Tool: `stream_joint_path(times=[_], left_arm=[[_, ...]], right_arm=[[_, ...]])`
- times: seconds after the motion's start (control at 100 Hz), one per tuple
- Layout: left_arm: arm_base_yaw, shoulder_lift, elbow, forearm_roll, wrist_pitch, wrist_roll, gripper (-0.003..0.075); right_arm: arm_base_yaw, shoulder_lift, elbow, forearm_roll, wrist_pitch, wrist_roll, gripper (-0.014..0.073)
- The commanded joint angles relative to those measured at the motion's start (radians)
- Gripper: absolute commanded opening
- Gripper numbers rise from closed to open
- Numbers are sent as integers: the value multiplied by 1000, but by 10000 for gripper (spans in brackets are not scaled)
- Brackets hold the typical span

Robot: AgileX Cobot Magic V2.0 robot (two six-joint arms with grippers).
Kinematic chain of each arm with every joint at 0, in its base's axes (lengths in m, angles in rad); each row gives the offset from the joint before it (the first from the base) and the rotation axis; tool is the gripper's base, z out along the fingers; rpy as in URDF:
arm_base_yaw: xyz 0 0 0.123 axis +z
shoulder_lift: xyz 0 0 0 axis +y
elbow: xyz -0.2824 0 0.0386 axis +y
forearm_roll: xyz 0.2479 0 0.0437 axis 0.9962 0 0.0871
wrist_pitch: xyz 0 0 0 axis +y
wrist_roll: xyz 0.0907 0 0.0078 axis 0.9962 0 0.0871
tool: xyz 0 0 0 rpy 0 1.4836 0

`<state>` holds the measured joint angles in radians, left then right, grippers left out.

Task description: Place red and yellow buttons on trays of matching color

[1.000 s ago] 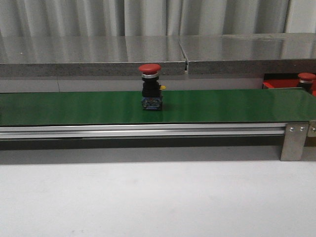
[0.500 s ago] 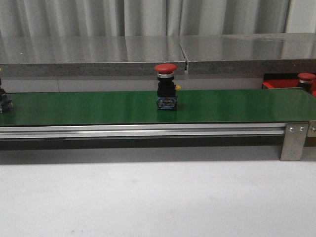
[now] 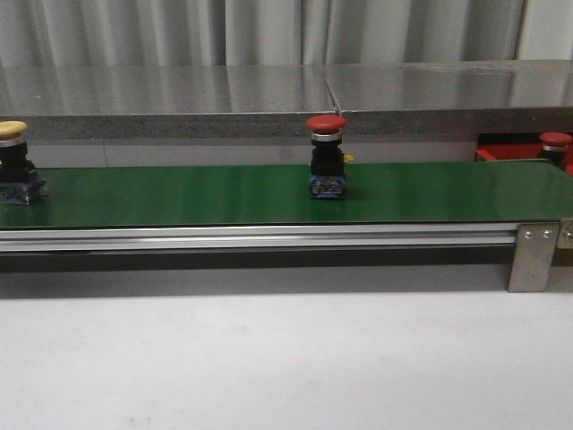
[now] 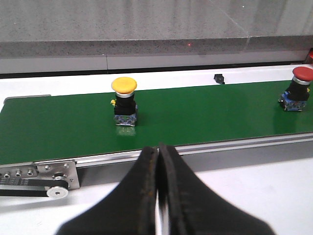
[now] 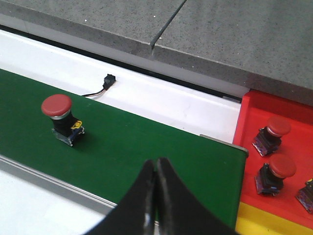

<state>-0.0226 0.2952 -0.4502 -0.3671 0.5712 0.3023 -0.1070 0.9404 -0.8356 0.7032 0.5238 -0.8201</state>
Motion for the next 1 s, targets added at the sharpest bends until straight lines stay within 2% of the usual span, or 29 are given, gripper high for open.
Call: stream_joint_path(times=[0.0, 0.12, 0.17, 0.27, 0.41, 0.62, 0.99], left_arm=[[-9, 9, -26, -27, -64, 0, -19], [-9, 9, -26, -27, -64, 0, -19], [-9, 9, -26, -27, -64, 0, -19], [-9, 9, -26, -27, -64, 0, -19], [-9, 9, -26, -27, -64, 0, -19], [-9, 9, -26, -27, -64, 0, -19], [-9, 9, -26, -27, -64, 0, -19]], right_arm=[[1, 0, -37, 32, -37, -9, 192], [1, 0, -37, 32, -34, -9, 566], [1, 0, -37, 32, -34, -9, 672], [1, 0, -37, 32, -27, -9, 634], [1, 25, -41, 32, -11, -15, 629], [11, 174, -48, 32, 36, -59, 629], [161, 483, -174, 32, 9, -89, 629]])
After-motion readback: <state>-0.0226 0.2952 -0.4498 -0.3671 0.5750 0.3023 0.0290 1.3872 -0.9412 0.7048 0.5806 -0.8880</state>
